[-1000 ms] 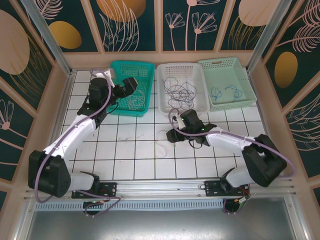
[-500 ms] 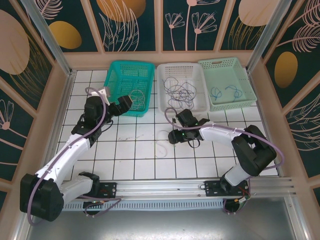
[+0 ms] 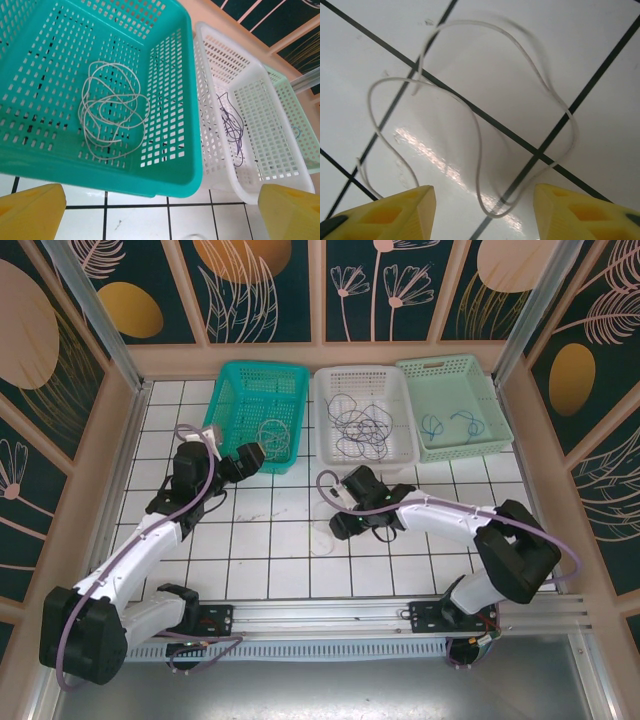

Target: Untangle the cables

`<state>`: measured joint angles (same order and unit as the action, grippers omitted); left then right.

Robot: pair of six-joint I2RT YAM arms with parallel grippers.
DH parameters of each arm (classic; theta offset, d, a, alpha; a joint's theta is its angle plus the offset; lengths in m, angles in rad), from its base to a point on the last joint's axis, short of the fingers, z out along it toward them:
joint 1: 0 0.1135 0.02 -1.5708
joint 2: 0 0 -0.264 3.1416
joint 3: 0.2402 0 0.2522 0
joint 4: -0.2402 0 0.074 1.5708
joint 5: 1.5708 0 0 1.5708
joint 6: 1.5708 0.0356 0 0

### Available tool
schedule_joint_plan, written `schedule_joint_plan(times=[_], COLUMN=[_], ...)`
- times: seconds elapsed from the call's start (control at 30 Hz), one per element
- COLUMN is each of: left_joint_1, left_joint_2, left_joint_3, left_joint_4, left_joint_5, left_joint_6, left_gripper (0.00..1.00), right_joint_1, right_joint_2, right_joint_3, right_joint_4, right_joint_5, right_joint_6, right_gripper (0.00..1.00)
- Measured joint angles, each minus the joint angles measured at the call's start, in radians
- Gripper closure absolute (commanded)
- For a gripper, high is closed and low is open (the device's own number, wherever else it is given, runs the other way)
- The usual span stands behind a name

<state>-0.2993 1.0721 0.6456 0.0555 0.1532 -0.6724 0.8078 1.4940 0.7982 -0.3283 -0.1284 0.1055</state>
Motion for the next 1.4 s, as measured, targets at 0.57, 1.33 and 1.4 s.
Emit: schedule_joint_plan(times=[0.57, 1.33, 1.4], left_joint_1=[0.0, -0.028, -0.028], left_joint_2=[-0.026, -0.123, -0.184], left_joint_3=[-0.005, -0.087, -0.12], left_joint_4=[0.0, 0.14, 0.144], left_joint_5=[-0.004, 0.137, 0.069], left_joint_6=[-0.014, -0.031, -0.052], left_gripper=[0.01, 0.05, 0.04], right_joint_1=[0.026, 0.021, 0.006], right_joint_2=[0.128, -0.195, -0.195], right_joint_3=[0.057, 0.272, 0.311], right_joint_4=[-0.02, -0.036, -0.017], right_joint_5=[-0.003, 0.033, 0.019], right_joint_6=[-0.061, -0.15, -0.148], right_gripper=[1.0, 1.0, 1.0])
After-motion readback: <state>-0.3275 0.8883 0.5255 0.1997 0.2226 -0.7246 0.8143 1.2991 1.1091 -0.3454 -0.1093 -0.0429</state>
